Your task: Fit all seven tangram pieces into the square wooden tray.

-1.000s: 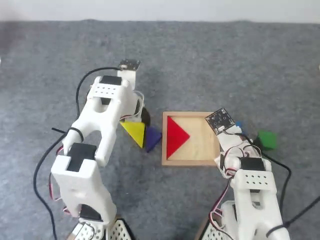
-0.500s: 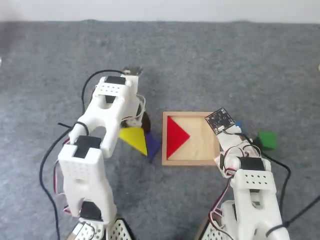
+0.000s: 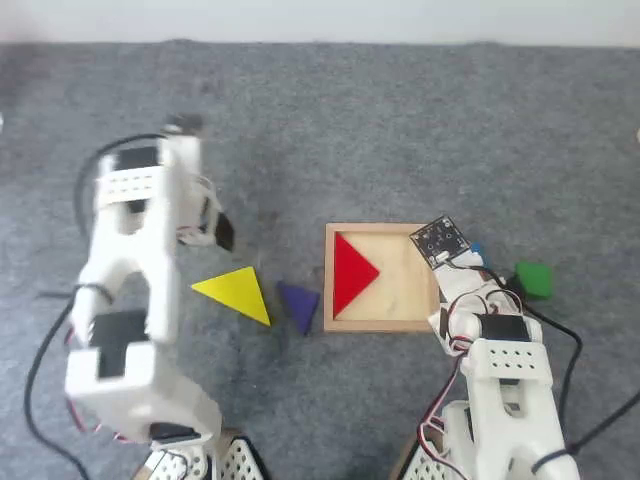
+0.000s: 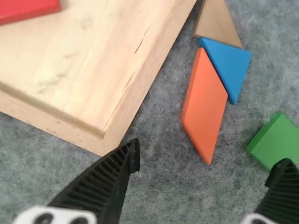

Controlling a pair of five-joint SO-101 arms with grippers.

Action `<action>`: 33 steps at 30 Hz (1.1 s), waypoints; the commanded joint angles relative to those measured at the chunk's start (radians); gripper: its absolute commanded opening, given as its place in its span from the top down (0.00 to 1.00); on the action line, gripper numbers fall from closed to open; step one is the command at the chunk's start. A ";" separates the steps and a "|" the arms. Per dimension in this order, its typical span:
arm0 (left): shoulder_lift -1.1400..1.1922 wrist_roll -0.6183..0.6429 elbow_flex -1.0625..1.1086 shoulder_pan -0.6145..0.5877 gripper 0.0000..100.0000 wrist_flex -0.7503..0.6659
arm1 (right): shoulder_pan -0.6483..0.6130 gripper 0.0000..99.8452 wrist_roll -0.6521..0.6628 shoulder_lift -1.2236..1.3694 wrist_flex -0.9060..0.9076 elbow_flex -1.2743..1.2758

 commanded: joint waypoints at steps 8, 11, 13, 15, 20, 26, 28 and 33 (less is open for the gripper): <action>-0.393 0.087 0.249 -0.419 0.70 -0.210 | -0.504 0.58 -0.012 0.054 0.412 -0.551; -0.361 0.017 0.332 -0.585 0.70 -0.321 | -0.642 0.58 -0.012 0.228 0.433 -0.687; -0.339 -0.020 0.352 -0.712 0.70 -0.381 | -0.696 0.58 -0.012 0.366 0.415 -0.769; -0.316 -0.046 0.355 -0.829 0.69 -0.443 | -0.733 0.58 -0.006 0.510 0.351 -0.841; -0.269 -0.104 0.349 -1.003 0.69 -0.592 | -0.835 0.58 0.057 0.849 0.188 -0.996; -0.224 -0.187 0.352 -1.066 0.69 -0.669 | -0.915 0.49 0.121 1.127 0.200 -1.224; -0.204 -0.189 0.348 -1.086 0.69 -0.689 | -0.929 0.43 0.124 1.173 0.257 -1.318; -0.161 -0.189 0.348 -1.131 0.69 -0.752 | -0.955 0.39 0.011 1.267 0.378 -1.556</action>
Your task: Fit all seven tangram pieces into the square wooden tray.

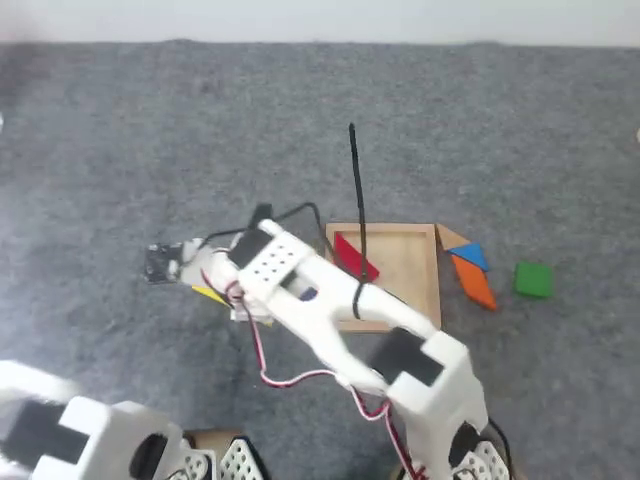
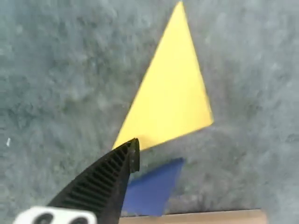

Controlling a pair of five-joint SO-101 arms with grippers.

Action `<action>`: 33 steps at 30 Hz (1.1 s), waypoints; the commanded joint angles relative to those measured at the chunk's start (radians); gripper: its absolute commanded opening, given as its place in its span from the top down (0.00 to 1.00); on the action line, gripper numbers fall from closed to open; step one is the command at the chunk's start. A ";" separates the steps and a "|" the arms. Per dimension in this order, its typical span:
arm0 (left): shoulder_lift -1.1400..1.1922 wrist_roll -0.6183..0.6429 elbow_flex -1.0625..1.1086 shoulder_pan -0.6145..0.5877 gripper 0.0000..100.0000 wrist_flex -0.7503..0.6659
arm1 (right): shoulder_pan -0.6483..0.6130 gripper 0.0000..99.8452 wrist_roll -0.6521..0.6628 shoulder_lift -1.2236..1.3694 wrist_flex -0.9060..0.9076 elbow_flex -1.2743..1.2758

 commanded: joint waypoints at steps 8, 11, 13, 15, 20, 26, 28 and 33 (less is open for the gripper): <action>0.002 -0.012 -0.010 -0.049 0.69 -0.038 | -0.033 0.39 -0.315 0.242 0.125 -0.342; 0.000 -0.015 -0.010 -0.051 0.69 -0.038 | -0.030 0.39 -0.315 0.321 0.157 -0.399; 0.000 -0.015 -0.010 -0.051 0.69 -0.035 | -0.030 0.39 -0.315 0.360 0.197 -0.450; 0.000 -0.015 -0.010 -0.057 0.69 -0.034 | -0.031 0.39 -0.315 0.390 0.226 -0.502; 0.000 -0.017 -0.010 -0.061 0.69 -0.035 | -0.033 0.39 -0.358 0.414 0.297 -0.571; 0.000 -0.017 -0.010 -0.060 0.69 -0.034 | -0.065 0.39 -0.445 0.414 0.398 -0.641; 0.000 -0.017 -0.010 -0.060 0.69 -0.034 | -0.070 0.39 -0.470 0.414 0.446 -0.687; 0.000 -0.017 -0.007 -0.060 0.69 -0.032 | -0.073 0.39 -0.477 0.414 0.476 -0.781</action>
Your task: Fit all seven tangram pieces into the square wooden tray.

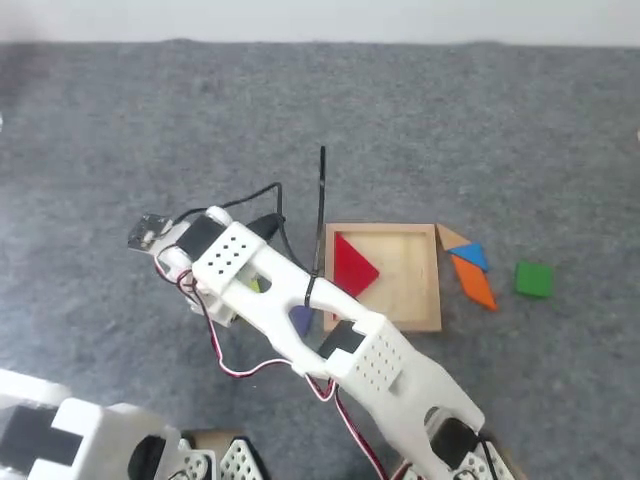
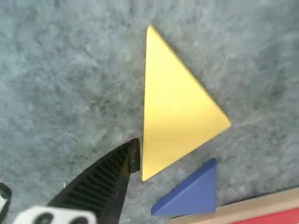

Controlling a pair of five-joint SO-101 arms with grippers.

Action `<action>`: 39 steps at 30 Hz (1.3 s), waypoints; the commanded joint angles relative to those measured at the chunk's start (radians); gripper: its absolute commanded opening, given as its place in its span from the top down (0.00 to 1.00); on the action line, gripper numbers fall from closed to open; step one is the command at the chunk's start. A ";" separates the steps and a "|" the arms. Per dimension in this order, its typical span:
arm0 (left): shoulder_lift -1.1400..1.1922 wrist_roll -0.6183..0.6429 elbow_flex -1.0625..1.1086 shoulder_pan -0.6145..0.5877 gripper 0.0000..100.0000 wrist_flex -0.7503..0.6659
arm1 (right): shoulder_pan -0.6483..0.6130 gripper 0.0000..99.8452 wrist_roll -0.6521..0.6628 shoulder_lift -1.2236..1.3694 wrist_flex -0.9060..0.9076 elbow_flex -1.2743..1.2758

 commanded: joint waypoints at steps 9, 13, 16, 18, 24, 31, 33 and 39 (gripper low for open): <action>-0.015 -0.015 -0.008 -0.006 0.69 -0.017 | -0.022 0.44 0.046 0.079 -0.027 -0.100; -0.015 -0.015 -0.008 -0.006 0.69 -0.017 | -0.051 0.43 0.051 0.099 -0.028 -0.100; -0.015 -0.015 -0.007 -0.006 0.69 -0.017 | -0.053 0.43 0.057 0.102 -0.056 -0.101; -0.015 -0.015 -0.005 -0.006 0.69 -0.017 | -0.051 0.44 0.057 0.101 -0.079 -0.101; -0.015 -0.015 -0.004 -0.006 0.69 -0.017 | -0.054 0.55 0.057 0.110 -0.097 -0.100; -0.015 -0.015 -0.008 -0.023 0.69 -0.017 | -0.051 0.69 0.058 0.127 -0.094 -0.100; -0.015 -0.015 -0.008 -0.023 0.69 -0.017 | -0.051 0.69 0.058 0.137 -0.091 -0.100; -0.015 -0.015 -0.008 -0.023 0.69 -0.017 | -0.051 0.69 0.058 0.171 -0.070 -0.101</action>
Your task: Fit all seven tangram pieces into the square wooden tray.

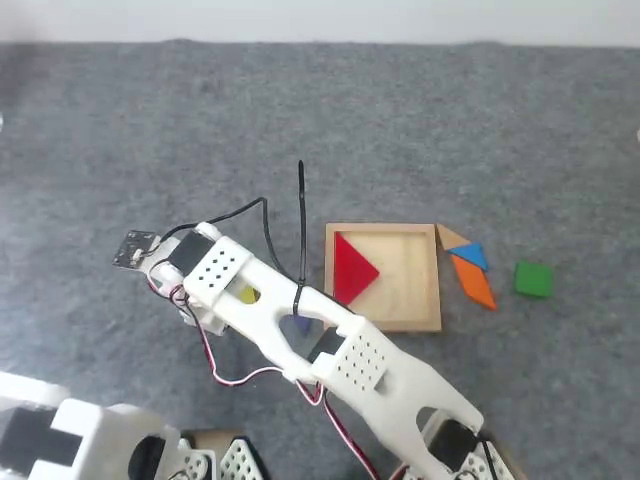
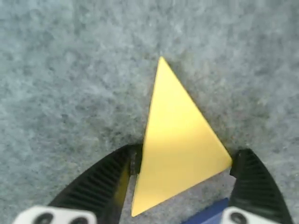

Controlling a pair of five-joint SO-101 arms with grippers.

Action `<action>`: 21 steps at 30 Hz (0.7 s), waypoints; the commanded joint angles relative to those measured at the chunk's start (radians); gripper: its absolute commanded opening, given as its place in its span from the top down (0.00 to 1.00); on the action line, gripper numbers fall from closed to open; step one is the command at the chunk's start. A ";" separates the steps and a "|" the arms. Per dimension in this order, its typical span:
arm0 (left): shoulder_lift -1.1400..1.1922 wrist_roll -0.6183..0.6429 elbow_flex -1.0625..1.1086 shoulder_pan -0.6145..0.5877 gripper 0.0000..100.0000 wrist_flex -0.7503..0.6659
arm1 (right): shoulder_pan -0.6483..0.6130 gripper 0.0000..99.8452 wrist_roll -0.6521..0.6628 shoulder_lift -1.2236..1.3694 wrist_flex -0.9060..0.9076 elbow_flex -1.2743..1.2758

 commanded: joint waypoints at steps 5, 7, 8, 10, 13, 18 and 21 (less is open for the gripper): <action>-0.015 -0.015 -0.007 -0.005 0.69 -0.017 | -0.013 0.69 0.011 -0.005 0.018 -0.028; -0.015 -0.015 -0.007 -0.005 0.69 -0.017 | -0.004 0.69 0.011 -0.022 0.019 -0.028; -0.015 -0.015 -0.007 -0.005 0.69 -0.017 | 0.002 0.69 0.011 -0.033 0.021 -0.028; -0.014 -0.015 -0.007 -0.005 0.69 -0.017 | 0.018 0.69 0.011 -0.054 0.042 -0.028; -0.009 -0.015 -0.002 0.005 0.69 -0.017 | 0.044 0.69 0.012 -0.104 0.094 -0.028; -0.006 -0.015 0.005 0.029 0.69 0.023 | 0.102 0.69 0.012 -0.222 0.183 -0.028; -0.006 -0.015 0.005 0.048 0.69 0.032 | 0.142 0.69 0.008 -0.298 0.226 -0.028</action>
